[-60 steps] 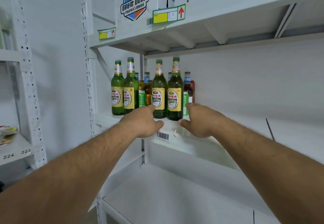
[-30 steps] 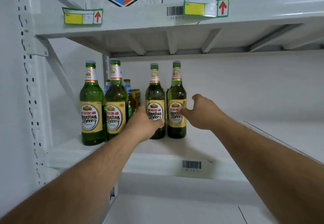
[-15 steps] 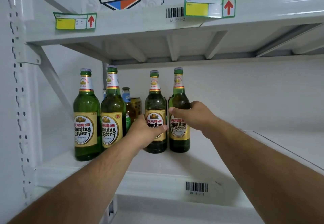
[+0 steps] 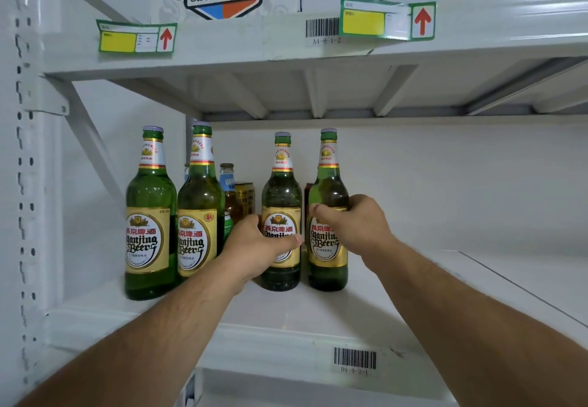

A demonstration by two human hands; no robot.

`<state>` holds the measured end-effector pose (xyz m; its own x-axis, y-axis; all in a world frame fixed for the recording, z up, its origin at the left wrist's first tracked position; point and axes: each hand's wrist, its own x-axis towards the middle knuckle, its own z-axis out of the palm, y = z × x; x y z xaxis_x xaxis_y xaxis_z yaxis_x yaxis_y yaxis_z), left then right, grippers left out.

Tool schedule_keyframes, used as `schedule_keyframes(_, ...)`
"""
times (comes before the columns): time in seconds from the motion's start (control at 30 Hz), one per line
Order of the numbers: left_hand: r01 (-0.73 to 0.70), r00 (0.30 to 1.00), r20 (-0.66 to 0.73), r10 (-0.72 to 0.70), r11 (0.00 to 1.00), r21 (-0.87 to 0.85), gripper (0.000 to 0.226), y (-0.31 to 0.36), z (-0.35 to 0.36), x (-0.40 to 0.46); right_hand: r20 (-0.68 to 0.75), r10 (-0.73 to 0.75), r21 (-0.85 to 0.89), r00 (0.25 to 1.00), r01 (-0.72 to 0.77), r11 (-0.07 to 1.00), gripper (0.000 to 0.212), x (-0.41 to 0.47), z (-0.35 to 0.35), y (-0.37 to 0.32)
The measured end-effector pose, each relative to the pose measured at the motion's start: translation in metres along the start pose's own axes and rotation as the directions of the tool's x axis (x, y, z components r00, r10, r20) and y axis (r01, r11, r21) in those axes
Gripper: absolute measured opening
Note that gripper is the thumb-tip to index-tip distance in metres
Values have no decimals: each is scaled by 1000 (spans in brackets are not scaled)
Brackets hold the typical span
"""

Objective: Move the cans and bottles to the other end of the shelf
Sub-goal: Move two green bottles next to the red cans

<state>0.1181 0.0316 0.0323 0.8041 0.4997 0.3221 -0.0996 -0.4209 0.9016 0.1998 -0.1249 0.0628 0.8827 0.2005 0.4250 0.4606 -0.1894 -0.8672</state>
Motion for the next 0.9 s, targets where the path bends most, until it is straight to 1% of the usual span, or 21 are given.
schedule_keyframes(0.07,-13,1000,11,13,1000,-11,55,1,0,-5,-31,-20,23,999,20,1000,41,-6,-5,-2)
schedule_keyframes(0.2,-49,995,80,52,998,-47,44,8,1,-17,-107,-44,59,993,51,997,38,-20,-24,-16)
schedule_keyframes(0.3,-74,989,124,83,995,-68,51,13,4,-28,-176,-43,68,983,56,996,41,-36,-40,-24)
schedule_keyframes(0.33,-77,986,144,87,994,-72,52,15,5,-32,-199,-38,64,979,52,997,42,-44,-46,-27)
schedule_keyframes(0.5,-103,960,246,130,987,-120,43,27,11,-52,-308,-9,51,951,26,998,40,-82,-75,-35)
schedule_keyframes(0.67,-112,920,351,172,976,-186,40,46,31,-81,-410,4,-22,912,-15,1000,44,-118,-109,-42)
schedule_keyframes(0.77,-120,895,403,192,973,-197,48,58,46,-100,-461,1,-58,887,-31,998,46,-136,-131,-47)
schedule_keyframes(0.9,-148,877,426,223,968,-202,57,73,70,-119,-512,-13,-87,859,-36,996,43,-158,-160,-50)
